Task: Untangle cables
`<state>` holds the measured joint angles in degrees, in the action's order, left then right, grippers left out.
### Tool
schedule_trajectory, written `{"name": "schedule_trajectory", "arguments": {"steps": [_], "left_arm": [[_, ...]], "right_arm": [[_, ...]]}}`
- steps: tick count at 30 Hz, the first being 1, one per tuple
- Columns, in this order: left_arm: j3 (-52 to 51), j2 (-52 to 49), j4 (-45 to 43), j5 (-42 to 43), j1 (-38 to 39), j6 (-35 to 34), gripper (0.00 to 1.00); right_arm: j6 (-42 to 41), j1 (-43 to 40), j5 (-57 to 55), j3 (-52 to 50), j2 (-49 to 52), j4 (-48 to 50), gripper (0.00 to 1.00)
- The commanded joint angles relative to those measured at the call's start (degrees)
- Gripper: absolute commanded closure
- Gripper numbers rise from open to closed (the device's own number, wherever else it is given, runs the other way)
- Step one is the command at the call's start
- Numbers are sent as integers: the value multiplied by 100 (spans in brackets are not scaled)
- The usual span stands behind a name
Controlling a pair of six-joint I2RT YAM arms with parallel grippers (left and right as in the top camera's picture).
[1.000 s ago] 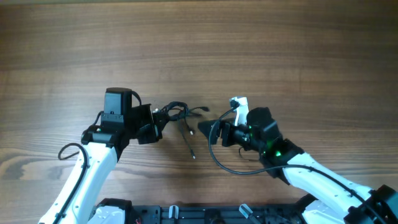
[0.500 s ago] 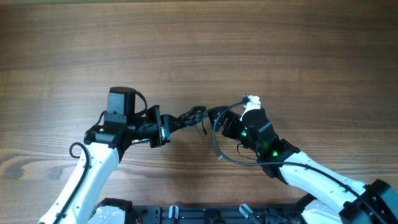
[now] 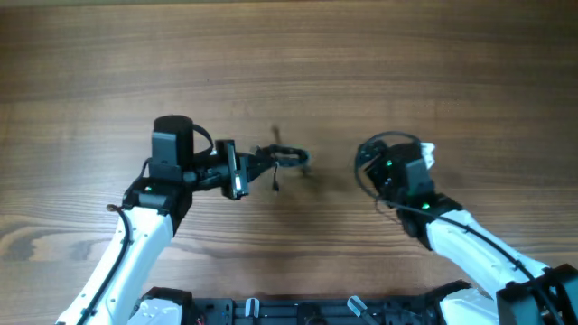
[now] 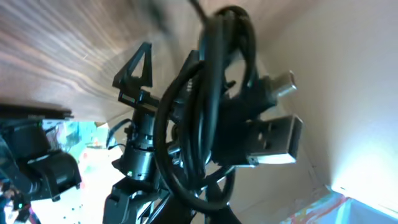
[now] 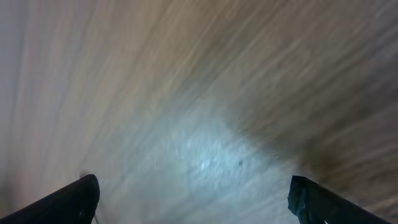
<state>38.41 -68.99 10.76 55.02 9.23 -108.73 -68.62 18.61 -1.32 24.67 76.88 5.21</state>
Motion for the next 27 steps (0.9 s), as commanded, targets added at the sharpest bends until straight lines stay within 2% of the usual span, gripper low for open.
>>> {"name": "schedule_trajectory", "arguments": {"steps": [1,2,3,5,7,10,13,18,22,27], "left_arm": [[66,85,-435,184,-155,688,96],[66,85,-730,101,-153,916,96],[66,85,-1099,-33,-153,1432,96],[66,85,-1410,-109,-153,2433,96],[66,79,-1401,-138,-153,3670,96],[63,79,-1303,-173,-151,5184,96],[63,79,-922,-168,15,6817,96],[63,79,-184,203,459,8920,96],[63,79,59,625,682,9521,96],[63,79,94,1104,857,9656,96]], "right_arm": [[289,-262,444,-28,48,28,1],[304,-262,461,-28,42,44,0],[542,-262,579,-28,28,138,0],[1722,-262,1198,-28,-179,699,0],[2977,-262,2413,-28,-481,1340,0],[3008,-262,3661,-28,-826,1543,0],[3412,-262,4704,-28,-870,1784,0],[3497,-262,4953,-28,-863,1829,0],[4913,-262,5010,-28,-861,1746,1],[5370,-262,5005,-28,-859,1753,4]]}}
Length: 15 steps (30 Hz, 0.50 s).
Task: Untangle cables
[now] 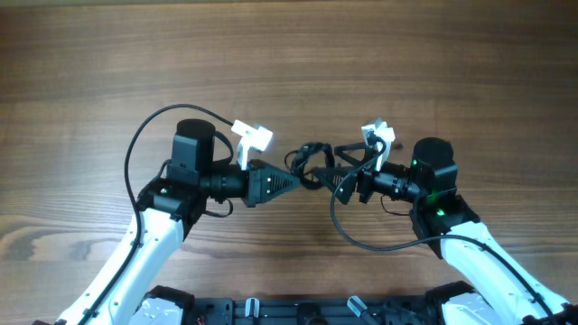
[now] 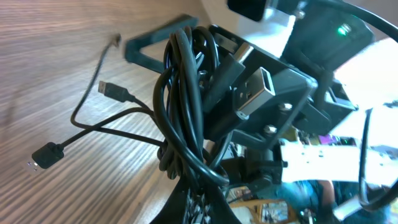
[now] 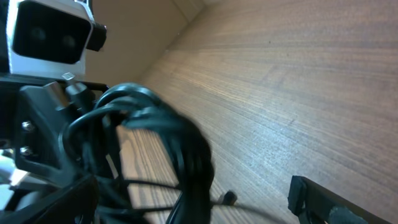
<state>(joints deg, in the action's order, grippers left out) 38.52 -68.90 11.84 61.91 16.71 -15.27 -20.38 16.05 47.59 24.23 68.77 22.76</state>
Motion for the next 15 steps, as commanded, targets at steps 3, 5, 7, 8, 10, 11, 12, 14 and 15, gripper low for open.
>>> {"name": "schedule_trajectory", "arguments": {"steps": [3,5,7,8,10,11,12,14,15], "left_arm": [[52,63,-17,492,402,308,96],[52,63,-17,393,568,306,96],[52,63,-20,22,579,199,96],[52,63,-26,-498,579,-173,91],[52,63,-24,-1353,579,-942,72],[52,63,-26,-1934,579,-1565,52],[52,63,-26,-2243,579,-1985,37],[52,61,-28,-2608,579,-2715,12],[52,59,-44,-2671,581,-2986,11]], "right_arm": [[533,-7,96,15,-48,-2,31],[400,-7,98,15,-48,-13,67],[146,-7,92,15,-48,-7,89],[-229,-7,-48,15,-48,-11,96],[-1231,-7,-656,15,-48,-55,96],[-1965,-7,-1261,15,-48,-105,96],[-2524,-7,-1714,15,-48,-212,95],[-3904,-7,-2503,15,-48,-614,96],[-4363,-7,-2618,15,-48,-734,96]]}}
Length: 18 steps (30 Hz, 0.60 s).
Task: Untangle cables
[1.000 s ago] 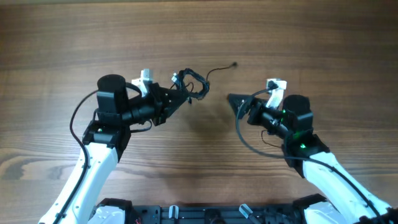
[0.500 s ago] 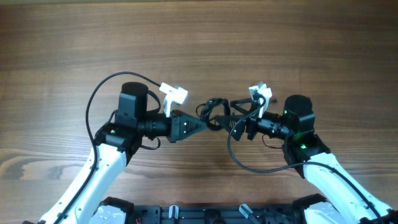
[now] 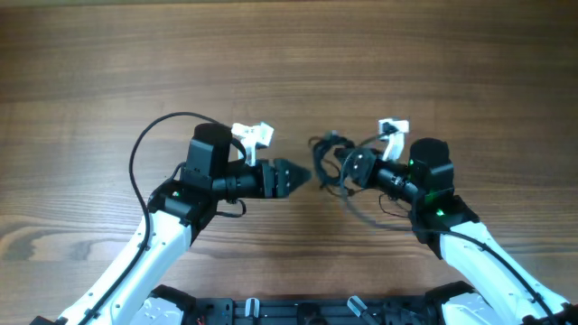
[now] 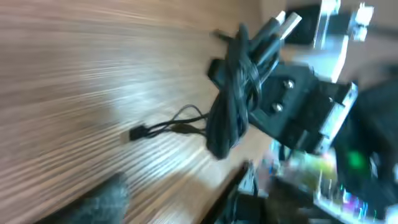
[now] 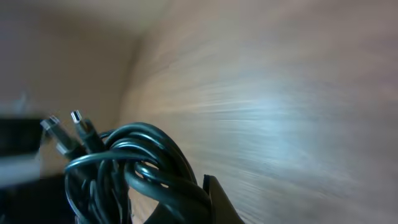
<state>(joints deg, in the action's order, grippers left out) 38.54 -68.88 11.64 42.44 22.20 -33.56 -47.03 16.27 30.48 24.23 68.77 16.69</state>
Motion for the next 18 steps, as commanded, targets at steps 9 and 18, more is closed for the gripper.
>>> {"name": "schedule_trajectory", "arguments": {"steps": [9,18], "left_arm": [[50,-295,-1128,-1515,802,-2245,17],[50,-953,-1714,-1552,1147,-2420,67]], "right_arm": [[-2155,-7,-251,15,-48,-387,96],[-2149,-4,68,15,-48,-391,95]]}}
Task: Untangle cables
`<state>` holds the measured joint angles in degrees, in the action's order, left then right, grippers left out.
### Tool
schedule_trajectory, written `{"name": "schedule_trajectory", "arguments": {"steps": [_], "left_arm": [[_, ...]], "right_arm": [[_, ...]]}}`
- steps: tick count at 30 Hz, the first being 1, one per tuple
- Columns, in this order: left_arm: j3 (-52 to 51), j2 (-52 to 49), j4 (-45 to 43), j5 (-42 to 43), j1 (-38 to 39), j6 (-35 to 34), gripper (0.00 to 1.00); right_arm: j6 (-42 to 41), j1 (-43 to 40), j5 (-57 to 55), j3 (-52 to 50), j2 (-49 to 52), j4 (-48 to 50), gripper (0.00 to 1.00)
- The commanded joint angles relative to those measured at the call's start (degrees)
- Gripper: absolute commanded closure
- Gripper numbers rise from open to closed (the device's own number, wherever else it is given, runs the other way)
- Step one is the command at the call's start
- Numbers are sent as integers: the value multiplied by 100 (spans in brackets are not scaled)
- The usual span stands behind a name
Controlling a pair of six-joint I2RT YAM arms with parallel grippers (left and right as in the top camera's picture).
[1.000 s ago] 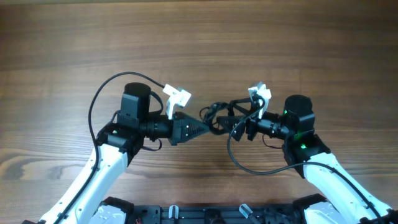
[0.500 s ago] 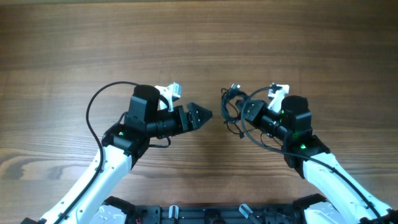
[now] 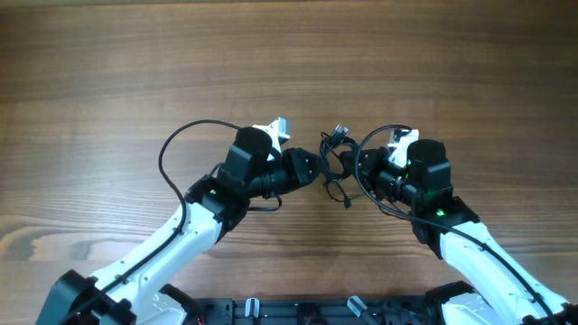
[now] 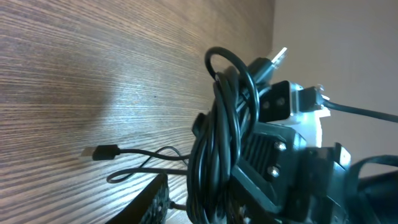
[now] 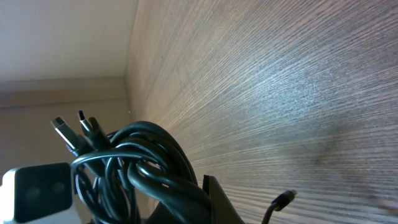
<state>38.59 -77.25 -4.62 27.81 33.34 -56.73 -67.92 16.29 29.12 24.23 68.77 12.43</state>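
A tangled bundle of black cables [image 3: 334,155] hangs above the table's middle, with my right gripper [image 3: 355,168] shut on it. In the right wrist view the coils [image 5: 143,168] fill the lower left, with two plugs sticking up. My left gripper [image 3: 307,168] has its tips at the bundle's left side. In the left wrist view the bundle [image 4: 221,137] stands right in front. One left finger [image 4: 154,200] shows a small gap away from it, and the other finger is hidden. Loose ends with plugs [image 4: 106,152] trail onto the wood.
Wooden table [image 3: 289,63] all round. The right arm's own cable [image 3: 379,203] loops beside the bundle. The left arm's cable [image 3: 194,135] arcs over its wrist. A dark rail [image 3: 298,311] runs along the near edge.
My left gripper has moved right, from a little left of the bundle up to its side, and its jaws stand closer together. The right gripper still holds the bundle at about the same place.
First my left gripper held the bundle while the right stood open, apart on the right. Then both grippers met at the bundle in the middle. After that the left was open and drawn back, the bundle in the right. Now the left is at the bundle again.
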Motion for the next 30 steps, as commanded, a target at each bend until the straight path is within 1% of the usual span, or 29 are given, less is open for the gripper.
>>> {"name": "schedule_trajectory", "arguments": {"steps": [1,3,7,9,10,12,13,14,15,16,17,20,21,22,23,24,26,27,28,29,30], "left_arm": [[46,-118,-107,-90,33,-122,66],[48,-118,-109,-87,33,-122,66],[46,-120,-155,-92,168,-120,75],[46,-120,-205,-210,289,-118,88],[46,-120,-199,-299,310,-118,96],[46,-120,-210,-402,313,-120,96],[48,-118,-210,-498,267,-120,96],[48,-118,-208,-494,168,-142,96],[48,-118,-203,-474,2,-269,96],[48,-118,-199,-393,-175,-413,96],[48,-118,-181,-249,-389,-555,96],[48,-118,66,-61,-837,-988,96],[48,-118,297,-42,-1010,-1309,96],[48,-118,492,81,-1156,-1665,96],[48,-118,573,245,-1241,-1952,96],[48,-118,570,479,-1314,-2227,96],[48,-118,527,717,-1338,-2739,96],[48,-118,525,782,-1335,-2935,96],[48,-118,514,850,-1333,-3158,96],[48,-118,415,933,-1333,-3386,96],[48,-118,291,988,-1327,-3421,96]], "right_arm": [[-59,-9,184,15,-46,35,95],[-61,-9,181,15,-46,35,95],[-63,-9,184,15,-46,37,95],[-63,-9,186,15,-46,37,96],[-63,-9,186,15,-46,37,95],[50,-9,186,13,-46,37,94],[490,-9,184,15,-46,37,87],[938,-11,184,15,-48,39,73],[1587,-20,186,15,-48,42,45],[2201,-22,201,15,-48,39,1],[2535,-22,282,15,-55,39,0],[3110,-22,470,15,-111,59,0],[3508,-20,772,15,-140,138,0],[4214,-15,1478,15,-151,378,0],[4621,-13,1895,15,-151,479,0],[4833,-13,1969,15,-151,476,0],[5141,0,1919,15,-149,472,0],[5145,44,1823,15,-149,494,0],[5143,142,1556,15,-149,490,0],[5145,352,1062,15,-149,472,0],[5147,531,741,15,-149,487,0]]}}
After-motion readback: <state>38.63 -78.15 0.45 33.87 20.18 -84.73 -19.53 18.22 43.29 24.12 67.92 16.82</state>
